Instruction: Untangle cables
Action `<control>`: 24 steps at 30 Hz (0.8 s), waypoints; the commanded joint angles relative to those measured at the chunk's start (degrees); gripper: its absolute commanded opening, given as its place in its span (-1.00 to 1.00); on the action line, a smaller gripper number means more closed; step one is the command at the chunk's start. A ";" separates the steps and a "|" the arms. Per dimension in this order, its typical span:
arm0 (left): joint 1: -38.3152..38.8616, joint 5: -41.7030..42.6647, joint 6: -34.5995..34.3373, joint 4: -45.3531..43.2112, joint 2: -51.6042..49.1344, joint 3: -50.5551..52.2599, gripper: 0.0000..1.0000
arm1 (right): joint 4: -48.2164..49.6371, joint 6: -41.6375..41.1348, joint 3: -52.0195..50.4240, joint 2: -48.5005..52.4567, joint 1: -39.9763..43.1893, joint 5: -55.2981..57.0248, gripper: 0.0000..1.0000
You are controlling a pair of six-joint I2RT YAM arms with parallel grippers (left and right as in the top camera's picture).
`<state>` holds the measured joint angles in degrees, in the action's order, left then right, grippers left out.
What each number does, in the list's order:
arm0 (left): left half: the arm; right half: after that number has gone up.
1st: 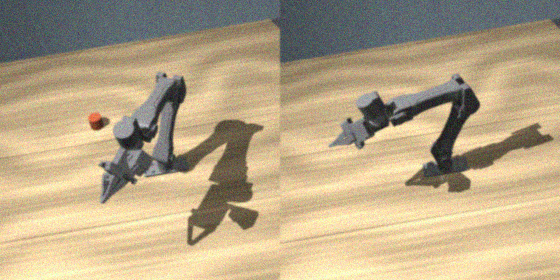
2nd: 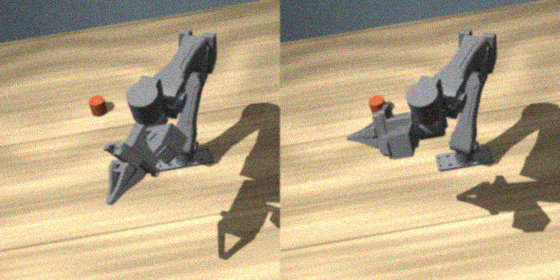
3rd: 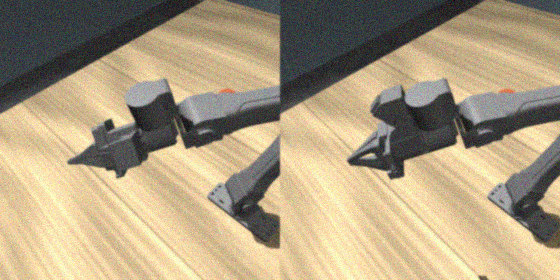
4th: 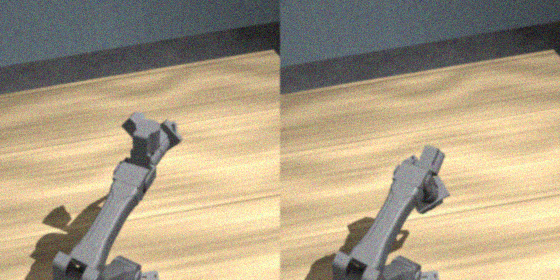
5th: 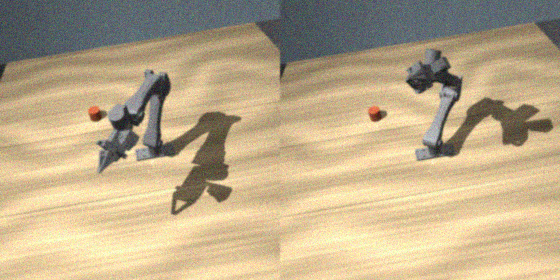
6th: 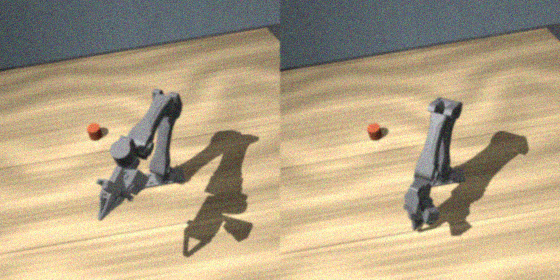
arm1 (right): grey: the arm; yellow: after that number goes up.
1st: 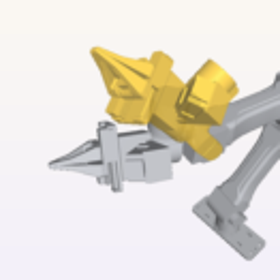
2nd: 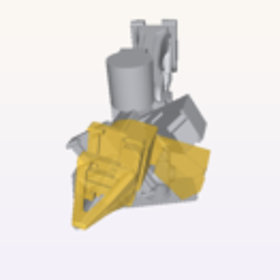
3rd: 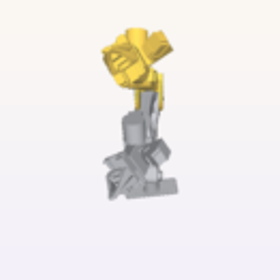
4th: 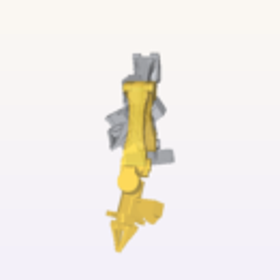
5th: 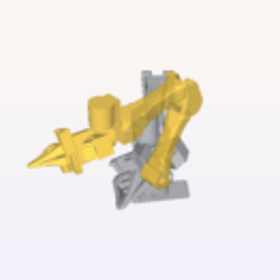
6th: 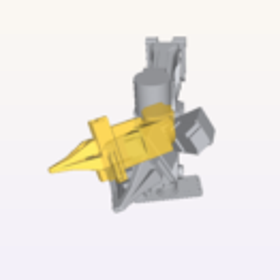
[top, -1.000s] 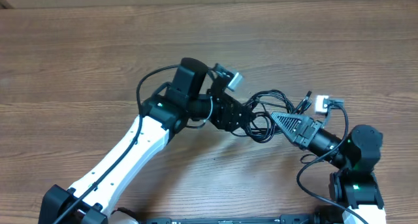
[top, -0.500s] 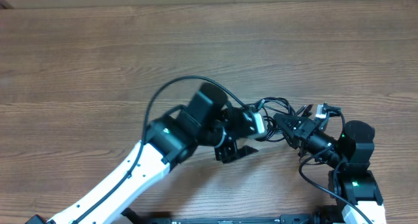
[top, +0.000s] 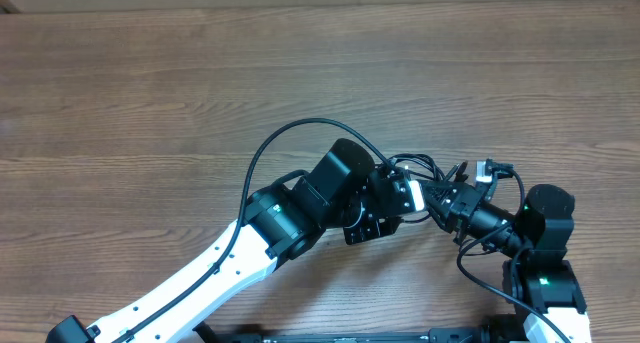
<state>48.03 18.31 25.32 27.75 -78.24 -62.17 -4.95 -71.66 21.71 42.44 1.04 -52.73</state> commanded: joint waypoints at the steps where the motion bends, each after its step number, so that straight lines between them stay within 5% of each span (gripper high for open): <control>1: 0.11 -0.98 -1.14 0.07 -0.42 0.09 -0.17 | 0.85 -0.20 1.20 -0.20 -0.35 -3.76 -0.92; 4: 0.04 -4.72 -1.18 0.11 -0.42 0.09 -0.88 | 3.13 -0.13 1.20 -0.20 -0.35 -6.12 -0.92; 7: -0.02 -8.31 -5.55 -0.37 -0.42 0.09 -0.92 | 3.15 -0.13 1.18 -0.20 -0.33 -6.10 -0.84; 8: 0.00 -8.41 -6.14 -0.37 -0.42 0.09 -0.92 | 3.15 -0.13 1.20 -0.20 -0.33 -6.05 -0.67; 9: -0.02 -8.44 -6.27 -0.35 -0.42 0.09 -0.91 | 3.19 -0.13 1.20 -0.20 -0.22 -5.97 -0.27; 13: -0.13 -12.68 -10.67 -0.28 -0.42 0.09 -0.92 | 3.17 -0.13 1.18 -0.20 2.67 -6.36 0.29; 24: -1.88 -14.45 -14.29 -0.37 -0.39 0.09 -0.91 | 3.15 6.21 1.18 -0.20 4.35 -7.30 0.37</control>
<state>46.39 4.01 12.29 27.83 -78.67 -62.17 -2.17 -68.88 21.76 42.65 5.21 -59.59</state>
